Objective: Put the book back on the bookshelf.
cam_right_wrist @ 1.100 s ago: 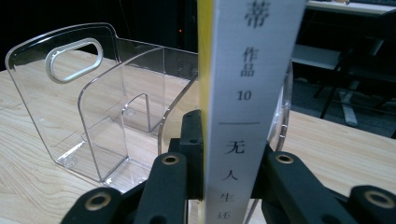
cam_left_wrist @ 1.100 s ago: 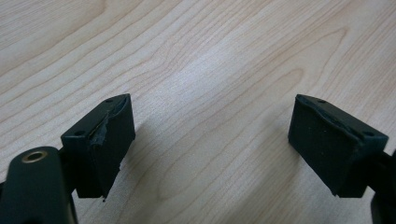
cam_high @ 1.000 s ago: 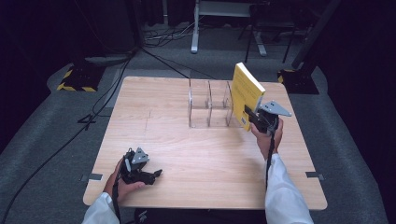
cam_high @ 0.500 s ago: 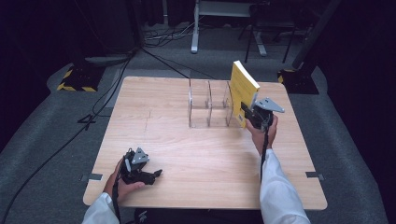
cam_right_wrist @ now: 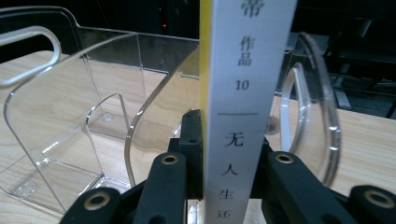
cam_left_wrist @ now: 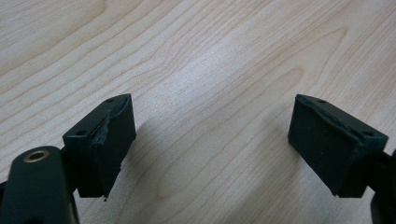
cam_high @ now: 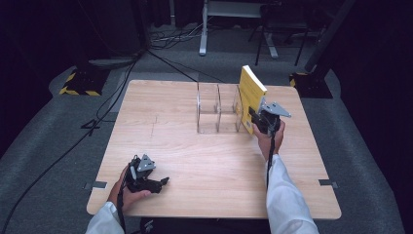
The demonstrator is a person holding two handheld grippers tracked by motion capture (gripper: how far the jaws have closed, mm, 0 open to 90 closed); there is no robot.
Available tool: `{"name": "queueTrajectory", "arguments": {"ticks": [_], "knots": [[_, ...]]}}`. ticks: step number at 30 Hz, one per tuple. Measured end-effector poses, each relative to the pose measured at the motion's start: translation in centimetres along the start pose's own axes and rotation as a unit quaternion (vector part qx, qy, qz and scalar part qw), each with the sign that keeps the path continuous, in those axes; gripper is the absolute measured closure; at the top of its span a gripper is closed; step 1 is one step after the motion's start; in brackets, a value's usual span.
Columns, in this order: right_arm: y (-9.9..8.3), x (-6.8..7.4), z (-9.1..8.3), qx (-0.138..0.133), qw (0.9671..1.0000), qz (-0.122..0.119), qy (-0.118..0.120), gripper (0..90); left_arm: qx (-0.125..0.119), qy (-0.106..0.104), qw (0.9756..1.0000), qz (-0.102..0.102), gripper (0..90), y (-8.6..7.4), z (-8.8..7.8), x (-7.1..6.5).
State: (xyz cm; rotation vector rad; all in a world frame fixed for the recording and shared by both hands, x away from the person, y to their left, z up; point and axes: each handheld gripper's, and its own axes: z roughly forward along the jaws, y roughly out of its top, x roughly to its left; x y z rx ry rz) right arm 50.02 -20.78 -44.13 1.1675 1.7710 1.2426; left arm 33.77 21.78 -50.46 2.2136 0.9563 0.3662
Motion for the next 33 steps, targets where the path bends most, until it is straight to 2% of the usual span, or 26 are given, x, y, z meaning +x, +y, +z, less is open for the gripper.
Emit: {"name": "queueTrajectory", "arguments": {"ticks": [7, 11, 15, 22, 29, 33], "knots": [[-0.1, 0.0, 0.1, 0.006, 1.0000, 0.003, 0.001, 75.6, 0.000, 0.000, 1.0000, 0.001, 15.5, 0.0, 0.0, 0.0], [-0.1, -0.2, -0.1, 0.007, 1.0000, 0.006, 0.001, 71.8, 0.000, 0.001, 1.0000, 0.001, 15.5, 0.0, 0.0, 0.0], [0.1, 0.0, -0.3, 0.013, 0.9999, -0.006, -0.005, 68.9, 0.000, 0.001, 1.0000, 0.003, 15.5, 0.0, 0.0, 0.0], [0.1, -0.1, -0.5, 0.016, 0.9999, 0.000, -0.005, 65.1, 0.000, 0.001, 1.0000, 0.002, 15.5, 0.0, 0.0, 0.0], [0.1, -0.3, -0.9, 0.020, 0.9998, -0.006, -0.008, 61.8, 0.000, 0.001, 1.0000, 0.001, 15.5, 0.0, 0.0, 0.0], [0.1, 0.0, -1.3, 0.023, 0.9995, -0.019, -0.011, 58.9, 0.000, 0.001, 1.0000, 0.000, 15.5, 0.0, 0.0, 0.0]]}}
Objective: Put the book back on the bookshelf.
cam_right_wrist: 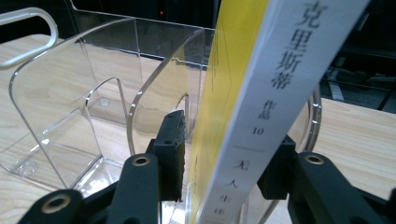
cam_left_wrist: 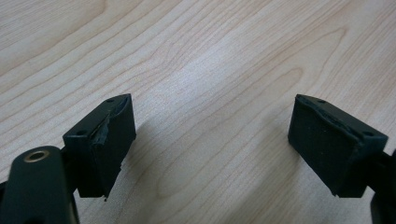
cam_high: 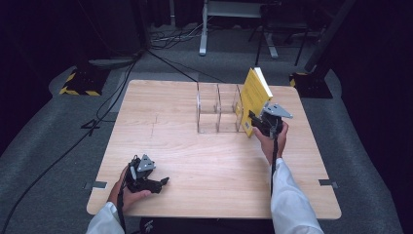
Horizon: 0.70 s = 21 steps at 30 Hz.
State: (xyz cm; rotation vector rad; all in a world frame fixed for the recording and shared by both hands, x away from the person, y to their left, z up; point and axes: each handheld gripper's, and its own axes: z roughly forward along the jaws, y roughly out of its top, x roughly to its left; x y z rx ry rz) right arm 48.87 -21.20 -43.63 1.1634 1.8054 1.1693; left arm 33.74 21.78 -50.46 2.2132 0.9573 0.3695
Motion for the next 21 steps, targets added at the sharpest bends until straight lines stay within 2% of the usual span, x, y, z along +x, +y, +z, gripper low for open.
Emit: {"name": "queueTrajectory", "arguments": {"ticks": [5, 9, 17, 21], "knots": [[-0.1, 0.2, -0.8, -0.005, 1.0000, -0.001, -0.002, 55.8, 0.000, 0.000, 1.0000, -0.002, 15.5, 0.0, 0.0, 0.0], [0.0, 0.4, -1.4, -0.003, 0.9999, -0.014, -0.006, 52.2, 0.000, 0.000, 1.0000, 0.000, 15.5, 0.0, 0.0, 0.0], [-0.3, -0.1, -1.9, -0.002, 1.0000, -0.009, 0.001, 50.1, 0.000, 0.001, 1.0000, -0.001, 15.5, 0.0, 0.0, 0.0], [-0.4, -0.2, -2.1, 0.007, 0.9998, -0.017, 0.006, 46.1, 0.000, 0.001, 1.0000, -0.002, 15.5, 0.0, 0.0, 0.0]]}}
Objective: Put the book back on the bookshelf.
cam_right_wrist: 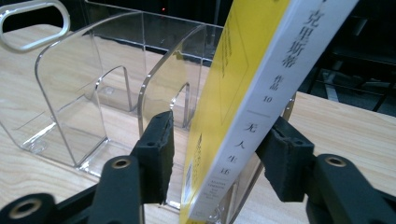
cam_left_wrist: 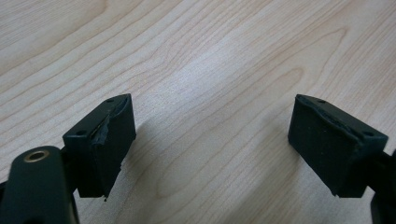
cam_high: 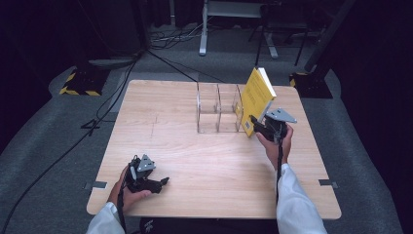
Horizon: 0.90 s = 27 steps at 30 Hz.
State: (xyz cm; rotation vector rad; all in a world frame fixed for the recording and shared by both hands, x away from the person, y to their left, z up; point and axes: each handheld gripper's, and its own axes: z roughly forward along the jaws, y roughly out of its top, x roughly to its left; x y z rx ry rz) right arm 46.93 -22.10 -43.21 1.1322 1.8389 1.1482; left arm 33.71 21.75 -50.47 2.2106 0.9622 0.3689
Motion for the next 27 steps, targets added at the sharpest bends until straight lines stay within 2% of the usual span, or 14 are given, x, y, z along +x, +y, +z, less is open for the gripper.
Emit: {"name": "queueTrajectory", "arguments": {"ticks": [9, 11, 20, 27], "knots": [[-0.1, -0.3, -0.7, 0.023, 0.9997, -0.012, 0.003, 39.4, 0.001, 0.001, 1.0000, 0.003, 15.5, 0.0, 0.0, 0.0], [-0.1, -0.5, -0.8, 0.024, 0.9995, -0.013, 0.015, 39.3, 0.000, 0.000, 1.0000, 0.001, 15.5, 0.0, 0.0, 0.0], [0.1, -0.5, -1.6, 0.037, 0.9981, -0.045, 0.021, 36.2, 0.001, 0.000, 1.0000, 0.003, 15.5, 0.0, 0.0, 0.0], [0.5, -0.7, -2.6, 0.045, 0.9963, -0.062, 0.039, 33.5, 0.000, 0.000, 1.0000, 0.001, 15.4, 0.0, 0.0, 0.0]]}}
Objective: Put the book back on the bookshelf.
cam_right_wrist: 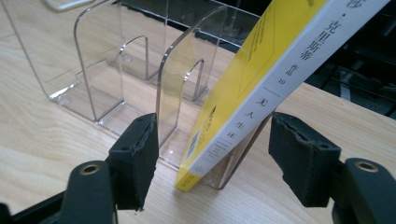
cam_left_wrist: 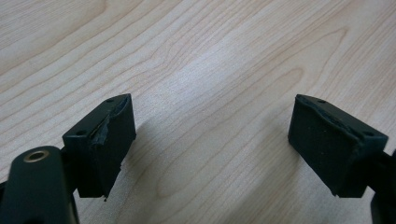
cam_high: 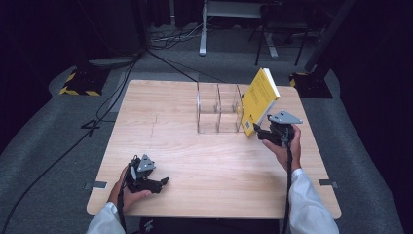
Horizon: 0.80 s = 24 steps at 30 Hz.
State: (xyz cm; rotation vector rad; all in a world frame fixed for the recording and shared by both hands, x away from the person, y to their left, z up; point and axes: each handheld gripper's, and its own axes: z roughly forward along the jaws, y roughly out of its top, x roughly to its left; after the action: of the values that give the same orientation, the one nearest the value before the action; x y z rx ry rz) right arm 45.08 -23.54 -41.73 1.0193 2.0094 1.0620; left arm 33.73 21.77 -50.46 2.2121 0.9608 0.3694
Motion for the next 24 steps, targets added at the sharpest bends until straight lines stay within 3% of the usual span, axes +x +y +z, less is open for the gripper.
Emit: {"name": "queueTrajectory", "arguments": {"ticks": [3, 11, 14, 24], "knots": [[0.1, 0.0, -0.3, 0.012, 0.9998, -0.015, 0.009, 31.7, 0.000, 0.000, 1.0000, -0.001, 15.5, 0.0, 0.0, 0.0], [0.0, 0.0, -1.0, 0.022, 0.9985, -0.022, 0.045, 25.7, 0.000, 0.000, 1.0000, -0.002, 15.4, 0.0, 0.0, 0.0], [0.0, 0.2, -1.3, 0.034, 0.9980, -0.039, 0.037, 25.5, 0.000, 0.000, 1.0000, 0.001, 15.5, 0.0, 0.0, 0.0], [-0.4, 0.7, -2.7, 0.036, 0.9954, -0.064, 0.062, 24.5, 0.000, 0.001, 1.0000, -0.002, 15.4, 0.0, 0.0, 0.0]]}}
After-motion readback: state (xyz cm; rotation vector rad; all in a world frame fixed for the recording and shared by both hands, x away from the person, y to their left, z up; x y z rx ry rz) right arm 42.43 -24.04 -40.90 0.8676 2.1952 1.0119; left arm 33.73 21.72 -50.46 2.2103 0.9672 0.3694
